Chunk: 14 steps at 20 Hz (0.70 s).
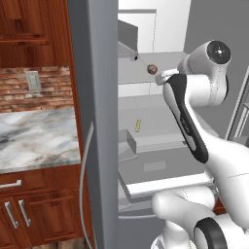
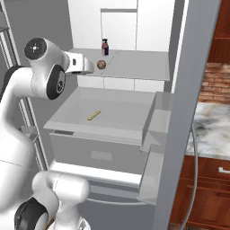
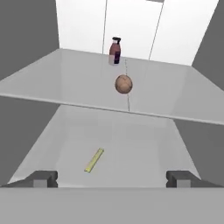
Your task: Pick the egg and butter from the fridge and place them by the bowl for mixing.
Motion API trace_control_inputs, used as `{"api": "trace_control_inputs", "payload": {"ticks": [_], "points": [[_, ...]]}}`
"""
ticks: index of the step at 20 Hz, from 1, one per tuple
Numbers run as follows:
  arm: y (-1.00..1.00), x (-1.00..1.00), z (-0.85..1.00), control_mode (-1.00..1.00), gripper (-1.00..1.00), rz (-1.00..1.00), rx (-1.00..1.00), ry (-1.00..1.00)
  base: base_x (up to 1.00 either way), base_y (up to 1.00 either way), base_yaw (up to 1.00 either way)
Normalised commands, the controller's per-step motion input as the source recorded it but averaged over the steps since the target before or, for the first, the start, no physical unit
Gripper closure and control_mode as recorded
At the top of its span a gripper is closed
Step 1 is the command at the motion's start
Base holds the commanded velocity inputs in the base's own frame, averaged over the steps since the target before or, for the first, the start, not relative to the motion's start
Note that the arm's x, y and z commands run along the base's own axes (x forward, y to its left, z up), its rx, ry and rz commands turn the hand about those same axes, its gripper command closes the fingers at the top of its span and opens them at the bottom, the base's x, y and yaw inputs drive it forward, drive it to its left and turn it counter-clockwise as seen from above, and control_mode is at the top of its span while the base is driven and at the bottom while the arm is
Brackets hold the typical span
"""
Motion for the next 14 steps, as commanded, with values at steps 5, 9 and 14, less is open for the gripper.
{"api": "trace_control_inputs", "payload": {"ticks": [5,9,14], "points": [[-0.03,0.08,0.15,-1.0,-1.0,0.0,0.0,-0.31,0.0,0.0,0.0],[-0.07,0.2,0.07,-1.0,-1.0,0.0,0.0,0.0,0.0,0.0,0.0],[-0.19,0.31,0.13,-1.0,-1.0,0.0,0.04,0.0,0.0,0.0,0.0]]}}
